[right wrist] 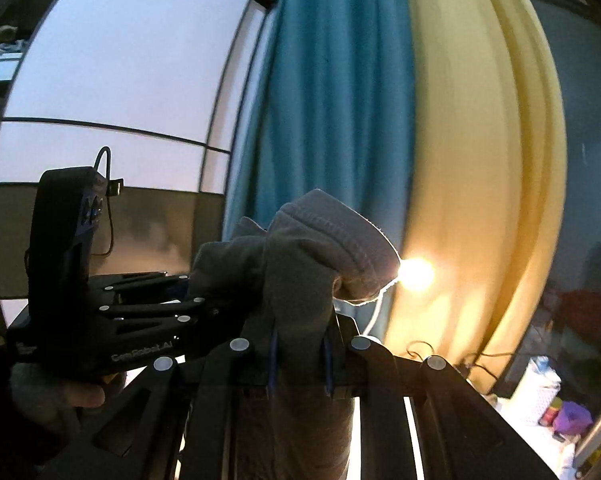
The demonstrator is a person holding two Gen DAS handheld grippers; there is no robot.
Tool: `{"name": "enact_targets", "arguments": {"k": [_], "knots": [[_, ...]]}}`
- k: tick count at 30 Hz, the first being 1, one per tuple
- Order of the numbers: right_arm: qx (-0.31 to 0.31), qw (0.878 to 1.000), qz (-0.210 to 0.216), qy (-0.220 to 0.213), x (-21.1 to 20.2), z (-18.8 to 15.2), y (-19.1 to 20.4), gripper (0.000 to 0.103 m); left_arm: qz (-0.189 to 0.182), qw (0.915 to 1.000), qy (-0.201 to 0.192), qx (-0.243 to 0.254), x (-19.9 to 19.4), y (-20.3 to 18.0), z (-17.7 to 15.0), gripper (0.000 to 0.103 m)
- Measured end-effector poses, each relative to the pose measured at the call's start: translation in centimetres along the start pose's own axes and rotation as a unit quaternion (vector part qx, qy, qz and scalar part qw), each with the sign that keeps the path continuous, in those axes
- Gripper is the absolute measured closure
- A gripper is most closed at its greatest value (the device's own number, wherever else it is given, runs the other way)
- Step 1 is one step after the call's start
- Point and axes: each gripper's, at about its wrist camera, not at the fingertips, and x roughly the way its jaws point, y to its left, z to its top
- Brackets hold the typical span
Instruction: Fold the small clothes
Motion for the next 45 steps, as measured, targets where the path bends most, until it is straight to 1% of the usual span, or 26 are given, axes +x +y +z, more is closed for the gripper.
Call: {"name": "enact_targets", "arguments": {"k": [4,11,13,16,18,22,28,37,45], "knots": [[-0.011,1.0,0.015,-0.014,0.4,0.6,1.9,0.086,0.021,0.9998,-0.003,0.006,-1.7,1.1,0.3,0.08],[0.003,0.999,0.041,-0.007,2.1,0.6,3.4,0.086,0.039,0.9988,0.018,0.025,-2.2,2.8,-0.1,0.08],[0.008,0.999,0.042,0.004,3.0,0.1,3.4,0.086,0.038,0.9985,0.033,0.02,-1.1,3.5,-0.7,0.08],[0.026,0.998,0.045,0.03,4.8,-1.3,2.8,0.086,0.038,0.9977,0.055,0.013,0.2,3.9,-1.9,0.08],[0.036,0.997,0.044,0.046,6.1,-2.2,2.3,0.086,0.039,0.9965,0.074,0.008,1.8,4.4,-3.0,0.08],[0.043,0.995,0.027,0.082,9.0,-4.9,1.3,0.086,0.039,0.9939,0.103,-0.005,4.5,5.0,-5.0,0.08],[0.065,0.99,0.013,0.121,12.0,-7.6,-0.3,0.086,0.033,0.9906,0.132,-0.008,7.5,5.6,-6.7,0.08],[0.075,0.984,0.011,0.16,17.5,-9.6,-1.5,0.086,0.031,0.9842,0.174,-0.014,11.9,8.1,-8.5,0.08],[0.101,0.974,0.014,0.201,22.5,-12.2,-3.5,0.086,0.028,0.9749,0.22,-0.026,16.8,10.3,-10.5,0.08]]}}
